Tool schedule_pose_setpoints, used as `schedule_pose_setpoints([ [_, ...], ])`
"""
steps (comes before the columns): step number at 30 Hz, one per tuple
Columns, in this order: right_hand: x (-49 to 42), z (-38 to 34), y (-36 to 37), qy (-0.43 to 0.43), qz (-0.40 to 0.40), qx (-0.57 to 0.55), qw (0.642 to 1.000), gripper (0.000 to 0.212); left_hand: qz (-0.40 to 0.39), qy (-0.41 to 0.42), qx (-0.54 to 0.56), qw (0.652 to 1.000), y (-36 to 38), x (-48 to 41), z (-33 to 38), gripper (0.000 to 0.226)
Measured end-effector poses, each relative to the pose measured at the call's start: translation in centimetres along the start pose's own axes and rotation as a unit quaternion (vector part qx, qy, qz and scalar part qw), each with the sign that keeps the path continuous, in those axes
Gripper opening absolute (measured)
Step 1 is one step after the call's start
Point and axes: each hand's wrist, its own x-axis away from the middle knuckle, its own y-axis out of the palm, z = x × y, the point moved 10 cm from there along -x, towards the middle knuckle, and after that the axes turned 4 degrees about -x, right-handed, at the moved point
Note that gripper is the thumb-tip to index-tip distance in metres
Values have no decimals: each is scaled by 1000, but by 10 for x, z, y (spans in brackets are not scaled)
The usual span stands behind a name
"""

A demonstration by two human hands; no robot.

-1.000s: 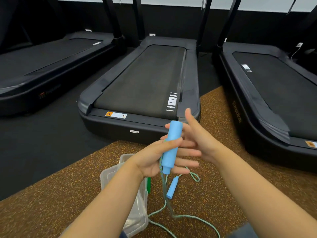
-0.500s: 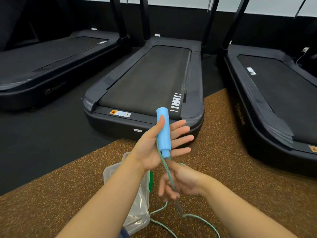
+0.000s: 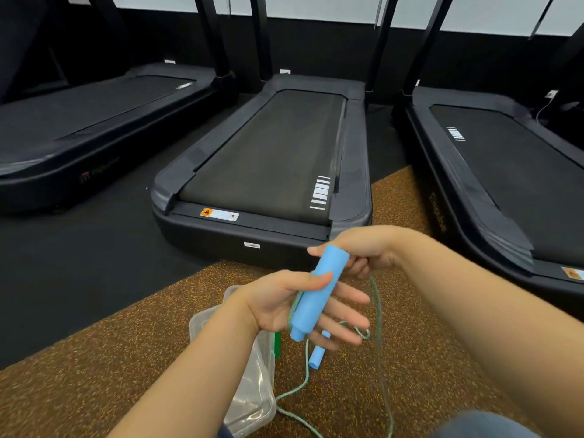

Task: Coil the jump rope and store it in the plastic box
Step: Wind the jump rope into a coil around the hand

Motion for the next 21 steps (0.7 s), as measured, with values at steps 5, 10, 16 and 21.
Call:
schedule_pose_setpoints([
  [5, 32, -36, -11, 41, 42, 254, 965, 51, 89, -103, -47, 990, -24, 0, -24, 30],
  [10, 39, -51, -7, 13, 89, 372, 924, 47, 255, -83, 3, 963, -59, 4, -25, 10],
  [16, 47, -35, 26, -39, 7, 272, 961, 42, 289, 109, 178, 934, -78, 14, 12, 28],
  [21, 43, -7, 57, -72, -92, 185, 976, 28, 357, 212, 242, 877, -92, 25, 26, 27],
])
